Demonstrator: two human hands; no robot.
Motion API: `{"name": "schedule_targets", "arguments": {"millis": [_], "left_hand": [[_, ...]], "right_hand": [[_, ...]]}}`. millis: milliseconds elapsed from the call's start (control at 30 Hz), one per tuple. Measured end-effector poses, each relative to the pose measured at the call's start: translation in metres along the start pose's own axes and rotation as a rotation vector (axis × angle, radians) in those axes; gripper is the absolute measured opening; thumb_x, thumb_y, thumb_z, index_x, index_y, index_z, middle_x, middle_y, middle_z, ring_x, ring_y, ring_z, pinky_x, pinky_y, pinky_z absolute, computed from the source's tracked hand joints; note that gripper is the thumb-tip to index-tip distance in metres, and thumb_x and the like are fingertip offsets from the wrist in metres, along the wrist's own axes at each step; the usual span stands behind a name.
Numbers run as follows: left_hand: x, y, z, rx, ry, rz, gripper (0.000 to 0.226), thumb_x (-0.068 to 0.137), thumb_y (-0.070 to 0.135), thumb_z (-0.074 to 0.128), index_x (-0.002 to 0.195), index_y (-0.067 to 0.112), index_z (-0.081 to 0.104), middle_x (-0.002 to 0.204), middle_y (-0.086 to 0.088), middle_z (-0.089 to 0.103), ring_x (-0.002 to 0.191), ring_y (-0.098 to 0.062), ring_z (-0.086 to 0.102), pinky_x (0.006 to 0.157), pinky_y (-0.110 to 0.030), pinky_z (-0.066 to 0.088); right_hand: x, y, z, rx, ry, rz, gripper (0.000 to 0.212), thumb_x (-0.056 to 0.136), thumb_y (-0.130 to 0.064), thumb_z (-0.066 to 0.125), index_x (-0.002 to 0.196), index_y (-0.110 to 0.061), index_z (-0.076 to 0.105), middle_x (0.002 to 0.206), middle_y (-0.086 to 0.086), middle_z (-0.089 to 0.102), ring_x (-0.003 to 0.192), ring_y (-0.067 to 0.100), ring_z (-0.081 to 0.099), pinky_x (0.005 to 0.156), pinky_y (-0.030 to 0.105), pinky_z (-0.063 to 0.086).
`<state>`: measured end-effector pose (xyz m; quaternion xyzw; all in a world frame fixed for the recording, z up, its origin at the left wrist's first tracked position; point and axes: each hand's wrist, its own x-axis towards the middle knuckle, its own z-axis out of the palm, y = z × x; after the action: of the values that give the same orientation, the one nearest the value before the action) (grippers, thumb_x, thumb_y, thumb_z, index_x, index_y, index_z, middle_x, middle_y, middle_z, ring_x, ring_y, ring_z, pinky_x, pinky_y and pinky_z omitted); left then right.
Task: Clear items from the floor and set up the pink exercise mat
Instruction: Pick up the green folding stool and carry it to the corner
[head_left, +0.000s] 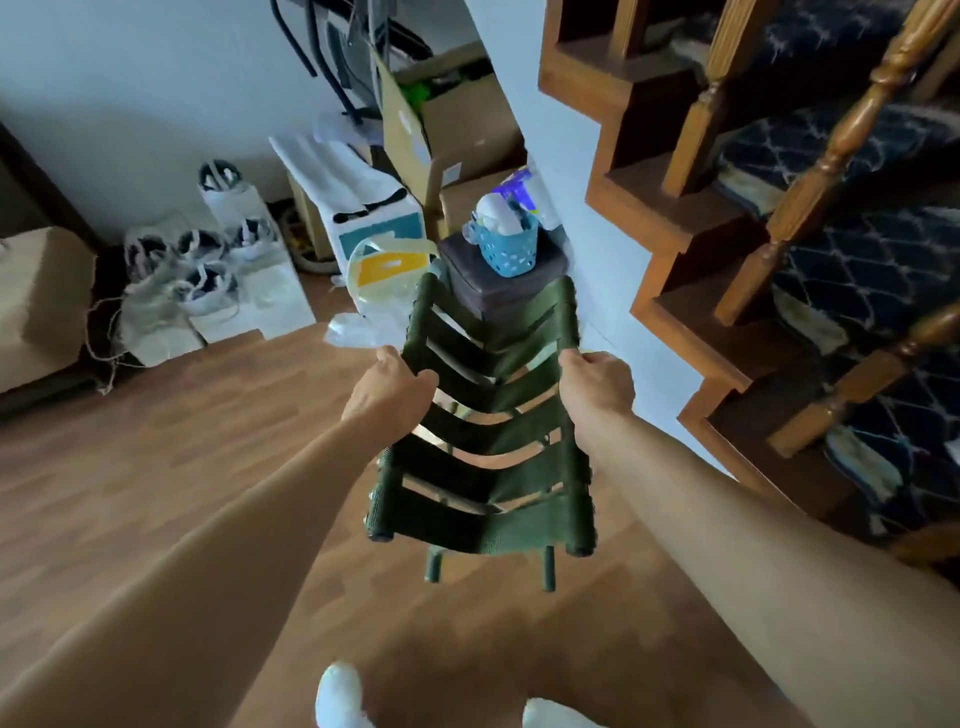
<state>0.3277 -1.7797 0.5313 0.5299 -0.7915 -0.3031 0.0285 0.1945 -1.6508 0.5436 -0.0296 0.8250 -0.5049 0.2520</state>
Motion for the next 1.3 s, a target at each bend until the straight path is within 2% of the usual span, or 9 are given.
{"name": "schedule_targets", "arguments": {"millis": [233,433,533,633,700,833,1000,1167,1300], "left_hand": [[0.101,-0.017,-0.024,0.128,-0.227,0.175,0.028,0.094,0.027,0.043,0.109,0.005,0.035,0.096,-0.013,0.044,0.086,-0.028,0.044,0.070,-0.035,0.032],[0.166,-0.016,-0.020,0.291,-0.301,0.299,0.051,0.095,0.036,0.042,0.135,0.007,0.031,0.111,-0.017,0.054,0.097,-0.034,0.054,0.071,-0.038,0.041],[0.193,-0.011,-0.010,0.285,-0.311,0.331,0.053,0.092,0.037,0.043,0.137,0.011,0.033,0.111,-0.013,0.055,0.093,-0.029,0.054,0.071,-0.038,0.043],[0.223,-0.014,0.012,0.286,-0.339,0.351,0.055,0.090,0.040,0.042,0.137,0.012,0.032,0.107,-0.010,0.055,0.096,-0.030,0.055,0.083,-0.043,0.049],[0.239,-0.019,0.030,0.241,-0.378,0.351,0.055,0.092,0.035,0.043,0.139,0.012,0.029,0.108,-0.011,0.057,0.092,-0.026,0.055,0.078,-0.038,0.048],[0.272,-0.035,0.076,0.230,-0.412,0.412,0.037,0.097,0.022,0.043,0.129,0.005,0.043,0.072,0.003,0.041,0.061,-0.006,0.037,0.050,-0.020,0.024],[0.340,-0.077,0.167,0.195,-0.557,0.390,0.032,0.097,0.019,0.044,0.126,0.007,0.040,0.101,-0.006,0.055,0.090,-0.019,0.052,0.074,-0.029,0.037],[0.408,-0.117,0.269,0.190,-0.617,0.407,0.029,0.098,0.021,0.041,0.126,0.010,0.042,0.113,-0.008,0.055,0.101,-0.021,0.053,0.075,-0.027,0.041],[0.441,-0.143,0.331,0.208,-0.654,0.466,0.021,0.098,0.023,0.041,0.116,0.013,0.045,0.110,-0.004,0.054,0.104,-0.021,0.053,0.086,-0.032,0.042]], "right_hand": [[0.009,-0.015,0.074,0.063,0.197,0.060,0.026,0.094,-0.027,0.045,0.095,-0.005,0.059,0.075,0.002,0.055,0.071,0.020,0.052,0.058,0.026,0.037],[0.021,-0.013,0.104,0.117,0.342,0.156,0.025,0.097,-0.028,0.043,0.090,-0.007,0.054,0.067,-0.002,0.047,0.060,0.013,0.047,0.045,0.022,0.030],[0.036,-0.011,0.112,0.123,0.370,0.186,0.027,0.098,-0.028,0.041,0.102,-0.006,0.058,0.073,-0.001,0.050,0.059,0.008,0.045,0.041,0.016,0.030],[0.062,0.001,0.125,0.101,0.395,0.189,0.035,0.100,-0.027,0.039,0.117,-0.002,0.057,0.081,0.002,0.051,0.057,0.004,0.040,0.033,0.006,0.034],[0.074,0.013,0.133,0.063,0.407,0.196,0.036,0.101,-0.027,0.038,0.121,-0.003,0.056,0.091,0.006,0.054,0.057,0.005,0.041,0.037,0.009,0.036],[0.109,0.053,0.153,0.054,0.410,0.238,0.031,0.102,-0.027,0.035,0.115,-0.008,0.056,0.094,0.000,0.056,0.067,0.011,0.050,0.041,0.009,0.034],[0.181,0.140,0.208,0.205,0.485,0.351,0.034,0.099,-0.028,0.040,0.114,-0.005,0.059,0.075,-0.002,0.054,0.065,0.012,0.051,0.053,0.023,0.039],[0.256,0.237,0.263,0.295,0.497,0.375,0.031,0.097,-0.028,0.042,0.114,-0.008,0.059,0.083,0.004,0.059,0.071,0.019,0.057,0.058,0.029,0.045],[0.300,0.296,0.294,0.308,0.505,0.393,0.028,0.096,-0.027,0.042,0.114,-0.011,0.057,0.099,0.010,0.063,0.084,0.027,0.062,0.075,0.039,0.054]]}}
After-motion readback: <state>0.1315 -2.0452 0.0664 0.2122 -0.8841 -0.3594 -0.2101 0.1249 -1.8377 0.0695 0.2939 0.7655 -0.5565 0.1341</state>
